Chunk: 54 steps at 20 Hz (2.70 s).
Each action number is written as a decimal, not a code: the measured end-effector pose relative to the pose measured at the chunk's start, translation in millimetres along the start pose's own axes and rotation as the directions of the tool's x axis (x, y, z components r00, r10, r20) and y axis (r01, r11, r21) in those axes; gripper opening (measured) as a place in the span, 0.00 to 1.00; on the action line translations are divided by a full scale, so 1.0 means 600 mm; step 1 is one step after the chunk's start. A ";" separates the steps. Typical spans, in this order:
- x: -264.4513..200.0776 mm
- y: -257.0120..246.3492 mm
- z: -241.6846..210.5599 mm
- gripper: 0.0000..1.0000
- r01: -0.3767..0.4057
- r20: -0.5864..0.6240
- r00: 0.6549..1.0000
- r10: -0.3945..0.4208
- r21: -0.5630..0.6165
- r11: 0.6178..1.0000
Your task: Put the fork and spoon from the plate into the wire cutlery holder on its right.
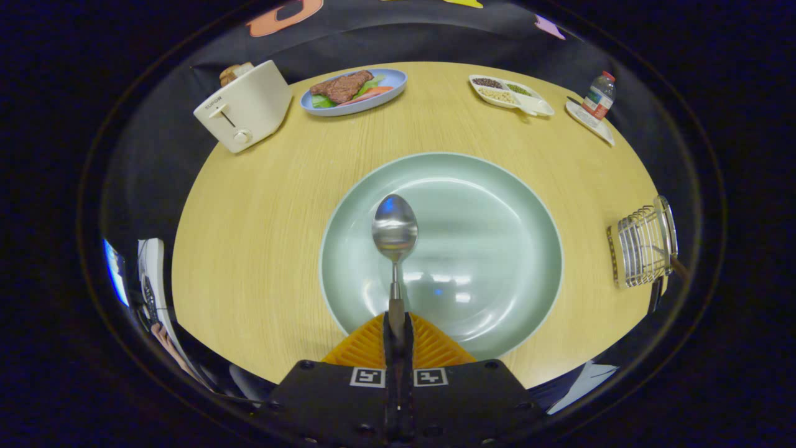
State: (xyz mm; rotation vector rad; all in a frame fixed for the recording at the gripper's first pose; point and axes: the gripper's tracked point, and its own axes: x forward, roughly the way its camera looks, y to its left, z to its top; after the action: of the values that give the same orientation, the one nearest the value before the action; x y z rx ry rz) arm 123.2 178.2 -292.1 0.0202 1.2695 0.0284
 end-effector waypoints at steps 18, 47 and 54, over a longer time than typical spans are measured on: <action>-0.204 -0.220 0.012 0.02 -0.006 0.174 0.985 0.001 0.027 1.000; -0.215 -0.479 0.041 0.10 0.027 0.202 0.976 -0.079 0.249 0.968; -0.232 -0.471 0.050 0.25 0.022 0.271 0.959 -0.087 0.235 0.972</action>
State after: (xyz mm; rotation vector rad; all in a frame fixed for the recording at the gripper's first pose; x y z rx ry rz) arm 113.2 -108.8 -159.3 0.1836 0.9836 -0.1654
